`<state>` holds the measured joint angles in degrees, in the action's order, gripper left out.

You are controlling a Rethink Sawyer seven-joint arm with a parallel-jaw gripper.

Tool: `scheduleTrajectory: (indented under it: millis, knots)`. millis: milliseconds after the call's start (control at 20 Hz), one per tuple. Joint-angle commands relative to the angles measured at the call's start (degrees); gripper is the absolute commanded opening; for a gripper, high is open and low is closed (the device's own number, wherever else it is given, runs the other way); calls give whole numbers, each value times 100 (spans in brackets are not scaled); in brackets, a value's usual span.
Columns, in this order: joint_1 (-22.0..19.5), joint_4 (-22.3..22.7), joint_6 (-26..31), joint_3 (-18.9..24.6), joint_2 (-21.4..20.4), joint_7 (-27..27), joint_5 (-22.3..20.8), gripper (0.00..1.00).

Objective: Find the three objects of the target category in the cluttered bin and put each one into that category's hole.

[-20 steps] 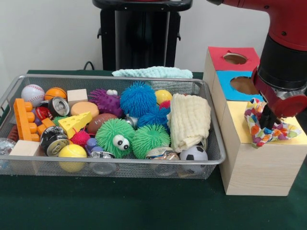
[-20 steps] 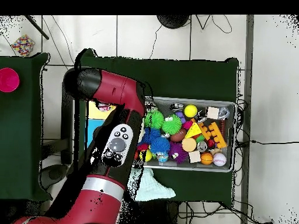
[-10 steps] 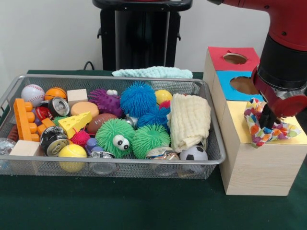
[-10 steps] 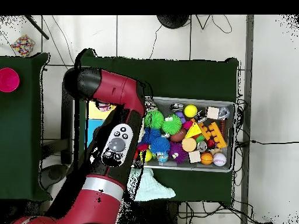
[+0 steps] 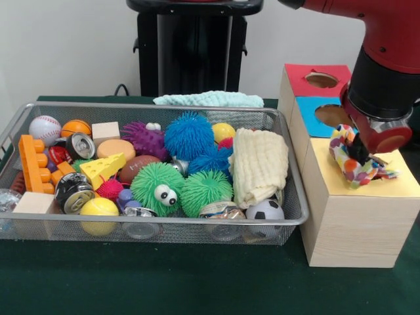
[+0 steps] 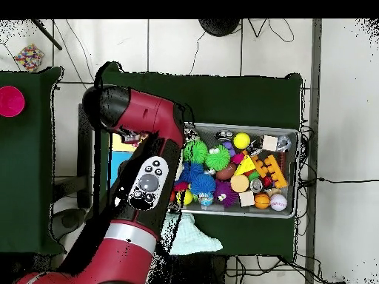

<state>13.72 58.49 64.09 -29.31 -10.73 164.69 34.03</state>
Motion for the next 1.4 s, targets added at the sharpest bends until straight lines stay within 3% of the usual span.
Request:
scheduleTrajectory:
  millis: [50,250,550,800,1400]
  knots:
    - [-50,847,1507,350,414,1068,-478,0]
    - [-12,1037,1469,386,266,1012,-428,0]
    - [-175,1151,-30,945,704,878,137,0]
    - [-257,1107,-929,1222,949,731,445,0]
    - [-40,715,-1981,1027,1510,1104,506,0]
